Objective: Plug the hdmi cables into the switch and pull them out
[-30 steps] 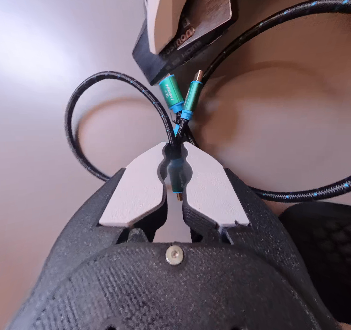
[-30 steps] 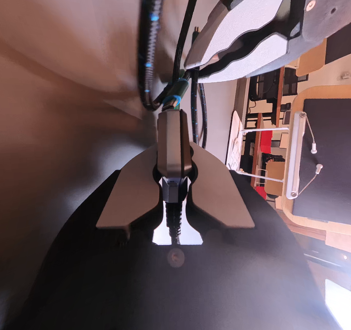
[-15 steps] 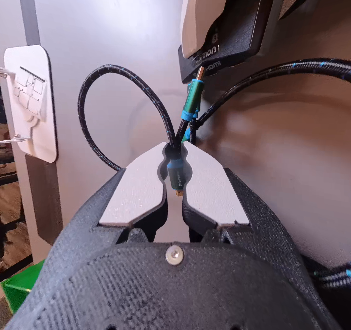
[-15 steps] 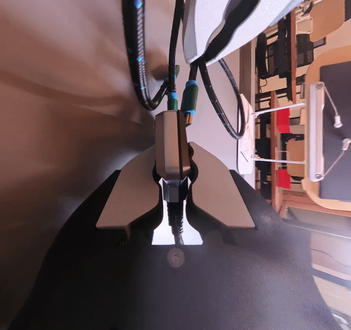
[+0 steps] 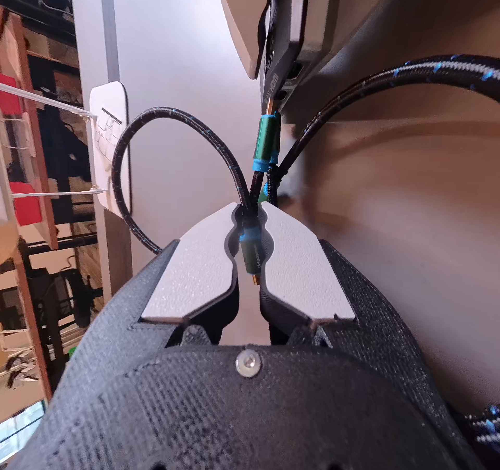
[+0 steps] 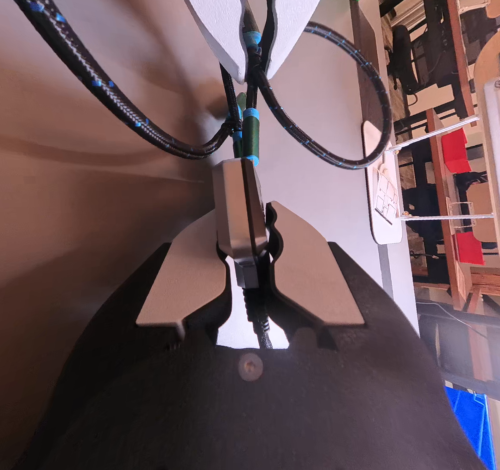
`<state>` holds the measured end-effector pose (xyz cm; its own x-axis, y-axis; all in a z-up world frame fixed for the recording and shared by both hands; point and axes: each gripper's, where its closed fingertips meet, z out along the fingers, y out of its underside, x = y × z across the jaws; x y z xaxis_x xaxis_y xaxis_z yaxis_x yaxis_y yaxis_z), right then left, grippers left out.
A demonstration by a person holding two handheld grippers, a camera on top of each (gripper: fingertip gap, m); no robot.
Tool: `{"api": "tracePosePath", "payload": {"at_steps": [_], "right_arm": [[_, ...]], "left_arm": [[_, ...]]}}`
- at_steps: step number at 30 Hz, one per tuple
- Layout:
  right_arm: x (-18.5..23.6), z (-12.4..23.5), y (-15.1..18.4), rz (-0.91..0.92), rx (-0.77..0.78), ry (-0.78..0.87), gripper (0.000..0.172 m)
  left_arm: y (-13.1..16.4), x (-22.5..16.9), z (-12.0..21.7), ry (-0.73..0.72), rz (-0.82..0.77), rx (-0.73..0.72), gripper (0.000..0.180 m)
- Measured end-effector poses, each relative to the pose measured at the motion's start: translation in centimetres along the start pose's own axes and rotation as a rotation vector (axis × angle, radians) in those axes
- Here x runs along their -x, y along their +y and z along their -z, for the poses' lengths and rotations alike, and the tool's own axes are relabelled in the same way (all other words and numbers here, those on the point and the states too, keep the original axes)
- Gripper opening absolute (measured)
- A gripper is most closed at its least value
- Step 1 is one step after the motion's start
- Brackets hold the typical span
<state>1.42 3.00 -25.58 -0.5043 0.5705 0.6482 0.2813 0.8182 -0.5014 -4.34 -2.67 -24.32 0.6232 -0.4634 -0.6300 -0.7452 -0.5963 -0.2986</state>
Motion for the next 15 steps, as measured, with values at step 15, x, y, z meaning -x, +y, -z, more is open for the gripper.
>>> {"api": "tracePosePath", "payload": {"at_steps": [15], "right_arm": [[0.3, -0.3, -0.2, 0.070, 0.000, 0.017, 0.025]], "left_arm": [[-2.3, -2.4, -1.0, -0.041, -0.142, -0.136, 0.016]]}}
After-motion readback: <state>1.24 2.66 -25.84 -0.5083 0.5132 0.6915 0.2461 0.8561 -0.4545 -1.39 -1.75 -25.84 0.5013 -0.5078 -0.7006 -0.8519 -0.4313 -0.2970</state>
